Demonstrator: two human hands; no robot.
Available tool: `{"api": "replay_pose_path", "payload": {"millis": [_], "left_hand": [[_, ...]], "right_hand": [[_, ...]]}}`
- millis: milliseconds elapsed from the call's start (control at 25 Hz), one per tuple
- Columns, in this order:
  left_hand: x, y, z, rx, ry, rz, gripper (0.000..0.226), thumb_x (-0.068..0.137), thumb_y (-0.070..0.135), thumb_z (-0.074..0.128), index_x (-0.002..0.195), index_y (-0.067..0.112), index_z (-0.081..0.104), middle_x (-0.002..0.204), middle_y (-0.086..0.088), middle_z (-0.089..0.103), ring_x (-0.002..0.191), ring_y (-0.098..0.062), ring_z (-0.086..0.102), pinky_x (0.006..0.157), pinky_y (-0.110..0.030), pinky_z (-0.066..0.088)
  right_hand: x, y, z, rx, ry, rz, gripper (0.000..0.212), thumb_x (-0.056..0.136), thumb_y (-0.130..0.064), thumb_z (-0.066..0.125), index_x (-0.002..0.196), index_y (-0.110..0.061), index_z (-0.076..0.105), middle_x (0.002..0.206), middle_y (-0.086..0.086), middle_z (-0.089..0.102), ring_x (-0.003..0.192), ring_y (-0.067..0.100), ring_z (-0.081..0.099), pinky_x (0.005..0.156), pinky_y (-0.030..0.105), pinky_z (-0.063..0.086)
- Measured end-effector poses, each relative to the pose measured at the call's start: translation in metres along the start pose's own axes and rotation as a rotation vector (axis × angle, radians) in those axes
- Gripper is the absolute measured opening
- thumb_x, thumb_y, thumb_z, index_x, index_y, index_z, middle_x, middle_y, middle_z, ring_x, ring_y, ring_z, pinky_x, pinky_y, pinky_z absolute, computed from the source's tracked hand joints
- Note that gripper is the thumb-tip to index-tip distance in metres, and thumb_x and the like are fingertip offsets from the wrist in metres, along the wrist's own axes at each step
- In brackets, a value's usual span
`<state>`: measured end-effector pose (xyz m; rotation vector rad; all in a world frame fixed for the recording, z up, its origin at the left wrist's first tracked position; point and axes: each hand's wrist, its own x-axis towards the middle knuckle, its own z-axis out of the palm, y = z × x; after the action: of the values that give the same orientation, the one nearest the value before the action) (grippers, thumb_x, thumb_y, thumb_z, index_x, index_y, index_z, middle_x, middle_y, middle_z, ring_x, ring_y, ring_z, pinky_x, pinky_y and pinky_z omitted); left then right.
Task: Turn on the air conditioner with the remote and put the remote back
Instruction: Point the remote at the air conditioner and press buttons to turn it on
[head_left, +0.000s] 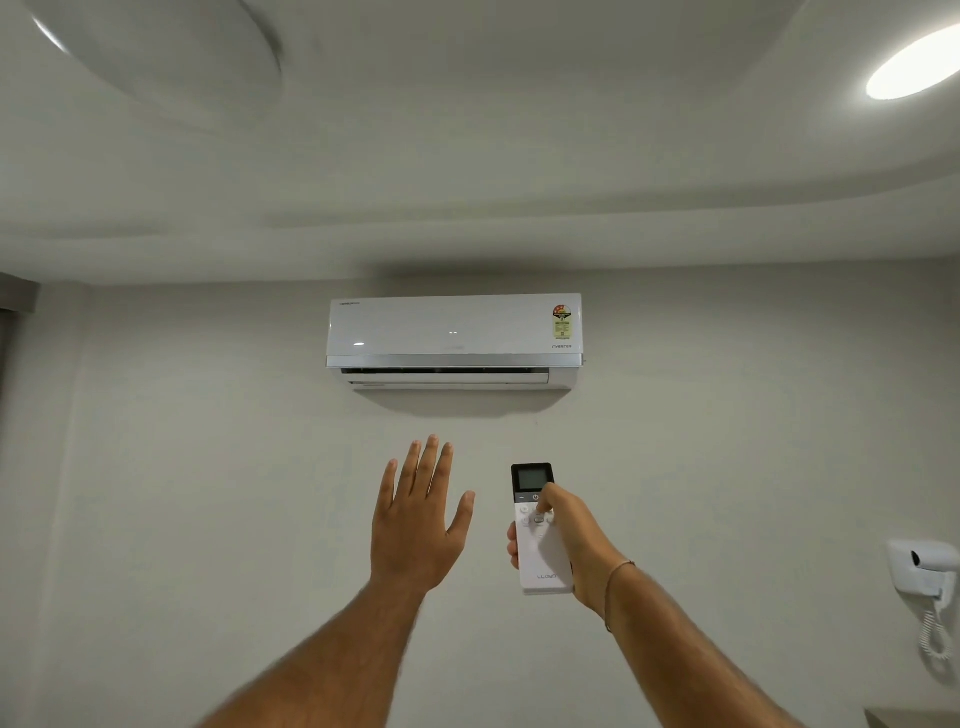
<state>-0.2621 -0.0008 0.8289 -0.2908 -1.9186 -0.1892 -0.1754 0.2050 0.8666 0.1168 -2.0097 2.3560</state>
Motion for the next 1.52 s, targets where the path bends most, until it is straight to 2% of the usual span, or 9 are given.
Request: {"api": "replay_pose_path", "payload": {"millis": [440, 640, 1000, 1120, 1200, 1280, 1360, 1440, 1520], "left_hand": [[0.0003, 0.0013, 0.003, -0.02, 0.002, -0.005, 0.071, 0.107, 0.059, 0.028, 0.168, 0.022, 0.022, 0.176, -0.001, 0.018, 0.163, -0.019, 0.008, 0.13, -0.049, 0.011], [-0.0018, 0.0017, 0.0037, -0.024, 0.009, 0.009, 0.071, 0.107, 0.058, 0.028, 0.168, 0.023, 0.021, 0.176, -0.001, 0.019, 0.163, -0.019, 0.01, 0.129, -0.05, 0.015], [-0.0043, 0.0016, 0.0063, -0.052, 0.031, -0.007, 0.07, 0.107, 0.058, 0.027, 0.168, 0.023, 0.022, 0.176, -0.001, 0.017, 0.163, -0.02, 0.009, 0.13, -0.049, 0.011], [-0.0058, 0.0029, 0.0065, -0.048, 0.036, 0.001, 0.069, 0.107, 0.056, 0.029, 0.167, 0.023, 0.025, 0.176, -0.001, 0.019, 0.163, -0.02, 0.012, 0.13, -0.051, 0.016], [-0.0064, 0.0027, 0.0074, -0.043, 0.033, 0.0, 0.066, 0.107, 0.052, 0.033, 0.165, 0.021, 0.032, 0.173, -0.002, 0.027, 0.161, -0.024, 0.023, 0.128, -0.054, 0.024], [-0.0064, 0.0024, 0.0086, -0.051, 0.037, -0.005, 0.059, 0.105, 0.044, 0.042, 0.158, 0.018, 0.046, 0.163, -0.005, 0.048, 0.15, -0.028, 0.045, 0.119, -0.054, 0.041], [-0.0051, 0.002, 0.0084, -0.068, 0.068, 0.003, 0.046, 0.103, 0.036, 0.052, 0.143, 0.015, 0.062, 0.14, -0.006, 0.069, 0.125, -0.027, 0.065, 0.098, -0.046, 0.058], [-0.0041, 0.0022, 0.0069, -0.055, 0.107, 0.033, 0.029, 0.101, 0.027, 0.063, 0.125, 0.016, 0.074, 0.118, -0.001, 0.076, 0.103, -0.024, 0.07, 0.078, -0.039, 0.06], [-0.0026, 0.0033, 0.0038, -0.024, 0.123, 0.061, 0.015, 0.097, 0.022, 0.07, 0.109, 0.018, 0.078, 0.102, 0.002, 0.076, 0.089, -0.023, 0.068, 0.067, -0.037, 0.056]], "right_hand": [[0.0004, 0.003, 0.0009, -0.034, 0.014, -0.025, 0.031, 0.084, -0.018, 0.051, 0.1, 0.003, 0.067, 0.077, 0.019, 0.075, 0.059, 0.029, 0.071, 0.06, 0.033, 0.061], [0.0013, 0.0062, 0.004, 0.018, 0.028, -0.121, 0.034, 0.093, -0.016, 0.054, 0.126, -0.006, 0.053, 0.086, 0.025, 0.076, 0.066, 0.037, 0.073, 0.065, 0.043, 0.063], [-0.0017, 0.0069, 0.0028, 0.017, 0.052, -0.195, 0.029, 0.103, -0.017, 0.053, 0.127, -0.001, 0.057, 0.094, 0.021, 0.081, 0.063, 0.033, 0.073, 0.063, 0.039, 0.064], [-0.002, 0.0076, 0.0031, 0.007, 0.06, -0.198, 0.028, 0.103, -0.017, 0.054, 0.127, -0.003, 0.058, 0.092, 0.018, 0.082, 0.062, 0.031, 0.074, 0.06, 0.037, 0.064], [-0.0022, 0.0076, 0.0029, 0.01, 0.063, -0.194, 0.027, 0.103, -0.016, 0.053, 0.127, -0.004, 0.058, 0.09, 0.017, 0.081, 0.06, 0.03, 0.073, 0.058, 0.035, 0.063], [-0.002, 0.008, 0.002, 0.014, 0.061, -0.19, 0.028, 0.103, -0.015, 0.053, 0.128, -0.003, 0.057, 0.087, 0.017, 0.081, 0.059, 0.03, 0.073, 0.057, 0.035, 0.063], [-0.0013, 0.0084, 0.0008, 0.024, 0.053, -0.185, 0.03, 0.101, -0.013, 0.052, 0.128, -0.001, 0.057, 0.086, 0.017, 0.08, 0.059, 0.031, 0.072, 0.058, 0.036, 0.063], [0.0003, 0.0082, -0.0002, 0.032, 0.048, -0.183, 0.03, 0.1, -0.012, 0.051, 0.127, 0.0, 0.056, 0.087, 0.018, 0.079, 0.059, 0.032, 0.071, 0.058, 0.037, 0.063], [0.001, 0.0079, -0.0005, 0.039, 0.048, -0.185, 0.027, 0.1, -0.011, 0.051, 0.124, -0.001, 0.057, 0.087, 0.019, 0.079, 0.058, 0.032, 0.07, 0.057, 0.036, 0.063]]}}
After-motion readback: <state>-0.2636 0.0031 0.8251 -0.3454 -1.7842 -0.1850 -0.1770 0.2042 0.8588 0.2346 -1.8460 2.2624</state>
